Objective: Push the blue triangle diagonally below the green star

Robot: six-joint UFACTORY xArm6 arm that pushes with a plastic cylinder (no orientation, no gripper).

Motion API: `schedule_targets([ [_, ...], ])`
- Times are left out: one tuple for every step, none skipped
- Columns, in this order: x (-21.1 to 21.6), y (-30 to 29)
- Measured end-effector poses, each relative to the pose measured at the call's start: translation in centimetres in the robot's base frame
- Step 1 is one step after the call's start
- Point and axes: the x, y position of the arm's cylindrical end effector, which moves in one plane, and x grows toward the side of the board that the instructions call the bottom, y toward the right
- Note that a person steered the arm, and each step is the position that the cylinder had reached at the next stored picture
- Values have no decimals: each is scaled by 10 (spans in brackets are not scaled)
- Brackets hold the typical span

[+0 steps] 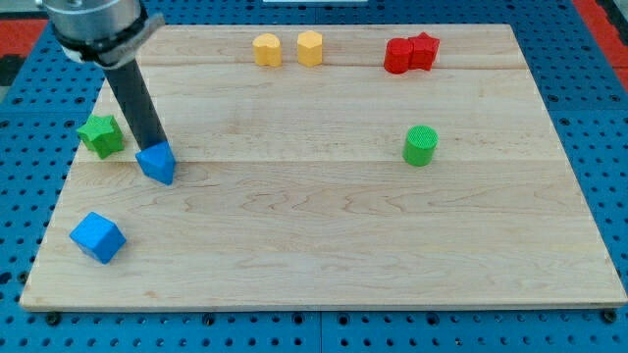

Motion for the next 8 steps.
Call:
schedule_targets([
  [-2,27],
  [39,28],
  [36,20],
  [7,25],
  [73,18],
  [63,26],
  [30,20],
  [39,-23],
])
